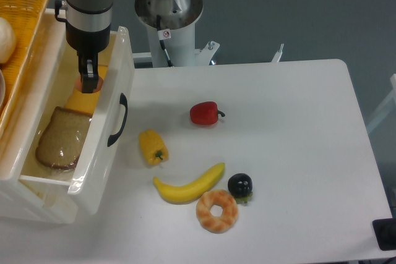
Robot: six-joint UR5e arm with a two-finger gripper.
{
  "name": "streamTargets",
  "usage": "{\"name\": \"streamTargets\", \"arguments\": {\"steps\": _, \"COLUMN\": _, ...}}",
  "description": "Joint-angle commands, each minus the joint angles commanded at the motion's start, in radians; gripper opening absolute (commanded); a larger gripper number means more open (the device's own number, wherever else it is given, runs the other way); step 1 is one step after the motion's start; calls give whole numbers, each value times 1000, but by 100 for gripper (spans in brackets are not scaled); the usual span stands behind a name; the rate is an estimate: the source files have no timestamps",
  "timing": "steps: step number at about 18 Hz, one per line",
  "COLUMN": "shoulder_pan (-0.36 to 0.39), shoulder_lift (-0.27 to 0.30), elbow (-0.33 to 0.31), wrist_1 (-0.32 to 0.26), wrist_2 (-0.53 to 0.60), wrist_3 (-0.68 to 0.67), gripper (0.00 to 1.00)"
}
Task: Place the egg in the upper white drawer
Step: 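Lower the egg into the drawer beside the cheese slice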
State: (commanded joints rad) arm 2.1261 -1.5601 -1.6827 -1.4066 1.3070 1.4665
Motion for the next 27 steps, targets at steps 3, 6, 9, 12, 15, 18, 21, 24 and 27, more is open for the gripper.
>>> {"name": "streamTargets", "arguments": {"steps": 3, "shoulder_pan": -11, "shoulder_lift": -9, "elbow": -6, "wrist_1": 3, "wrist_2": -2, "wrist_3": 2, "gripper": 15}}
{"name": "streamTargets", "arguments": {"steps": 6, "shoulder_pan": -14, "shoulder_lift": -21, "elbow": -9, "wrist_1": 3, "wrist_2": 0, "wrist_3": 3, "gripper": 15}}
{"name": "streamTargets", "arguments": {"steps": 9, "shoulder_pan": -23, "shoulder_lift": -25, "elbow": -9, "wrist_1": 2, "wrist_2": 0, "wrist_3": 3, "gripper": 15}}
{"name": "streamTargets", "arguments": {"steps": 12, "shoulder_pan": -31, "shoulder_lift": -35, "elbow": -9, "wrist_1": 0, "wrist_2": 0, "wrist_3": 3, "gripper": 15}}
{"name": "streamTargets", "arguments": {"steps": 15, "shoulder_pan": -31, "shoulder_lift": -44, "elbow": -9, "wrist_1": 0, "wrist_2": 0, "wrist_3": 5, "gripper": 15}}
{"name": "streamTargets", "arguments": {"steps": 18, "shoulder_pan": -32, "shoulder_lift": -54, "elbow": -9, "wrist_1": 0, "wrist_2": 0, "wrist_3": 5, "gripper": 15}}
{"name": "streamTargets", "arguments": {"steps": 21, "shoulder_pan": -41, "shoulder_lift": -66, "elbow": -9, "wrist_1": 0, "wrist_2": 9, "wrist_3": 3, "gripper": 15}}
{"name": "streamTargets", "arguments": {"steps": 24, "shoulder_pan": -43, "shoulder_lift": -67, "elbow": -9, "wrist_1": 0, "wrist_2": 32, "wrist_3": 5, "gripper": 15}}
{"name": "streamTargets", "arguments": {"steps": 27, "shoulder_pan": -46, "shoulder_lift": -67, "elbow": -12, "wrist_1": -2, "wrist_2": 32, "wrist_3": 5, "gripper": 15}}
